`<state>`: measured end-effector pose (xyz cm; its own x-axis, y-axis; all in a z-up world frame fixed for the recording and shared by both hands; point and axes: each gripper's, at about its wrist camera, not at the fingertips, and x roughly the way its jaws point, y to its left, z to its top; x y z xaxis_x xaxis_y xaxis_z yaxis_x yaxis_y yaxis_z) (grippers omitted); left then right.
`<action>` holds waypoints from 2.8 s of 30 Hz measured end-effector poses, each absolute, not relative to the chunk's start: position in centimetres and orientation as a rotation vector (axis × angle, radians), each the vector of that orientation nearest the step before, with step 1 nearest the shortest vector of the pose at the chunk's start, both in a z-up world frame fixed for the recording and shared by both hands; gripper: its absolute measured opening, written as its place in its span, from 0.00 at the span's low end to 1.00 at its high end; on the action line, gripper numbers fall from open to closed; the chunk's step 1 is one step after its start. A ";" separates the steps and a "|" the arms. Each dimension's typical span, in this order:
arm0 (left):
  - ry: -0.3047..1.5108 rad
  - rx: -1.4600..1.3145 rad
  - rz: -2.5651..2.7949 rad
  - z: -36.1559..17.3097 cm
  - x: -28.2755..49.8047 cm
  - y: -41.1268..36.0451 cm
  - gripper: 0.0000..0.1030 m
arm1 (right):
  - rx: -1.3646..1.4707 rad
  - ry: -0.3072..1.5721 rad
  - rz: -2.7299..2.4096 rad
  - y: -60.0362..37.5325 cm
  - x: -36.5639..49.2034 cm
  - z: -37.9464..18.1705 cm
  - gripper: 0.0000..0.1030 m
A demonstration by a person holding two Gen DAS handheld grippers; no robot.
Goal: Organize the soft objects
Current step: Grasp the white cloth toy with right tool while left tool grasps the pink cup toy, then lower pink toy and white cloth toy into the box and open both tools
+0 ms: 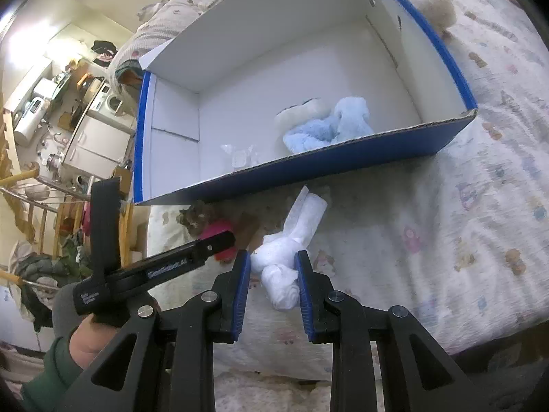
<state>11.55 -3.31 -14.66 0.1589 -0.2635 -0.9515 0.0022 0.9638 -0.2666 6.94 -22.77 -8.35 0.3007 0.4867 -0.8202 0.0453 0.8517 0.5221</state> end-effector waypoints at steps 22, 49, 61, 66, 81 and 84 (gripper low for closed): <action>1.347 -0.180 -0.065 -12.0 9.0 0.8 0.40 | 0.408 1.268 0.313 -20.9 7.2 -9.0 0.28; 1.076 -0.066 -0.142 2.5 9.9 -2.4 0.40 | 0.425 1.084 0.382 -22.3 8.8 0.7 0.28; 1.076 0.018 -0.188 1.5 15.7 -6.6 0.40 | 0.375 1.038 0.355 -23.1 15.0 2.3 0.28; 1.068 0.034 -0.187 0.5 17.7 -7.7 0.40 | 0.357 1.017 0.342 -22.9 17.0 1.1 0.28; 1.084 0.085 -0.119 -6.2 20.2 -8.4 0.40 | 0.338 1.127 0.273 -21.7 18.8 -5.3 0.28; 1.104 0.079 -0.137 -6.9 20.3 -8.7 0.40 | 0.334 1.150 0.266 -21.5 19.2 -6.3 0.28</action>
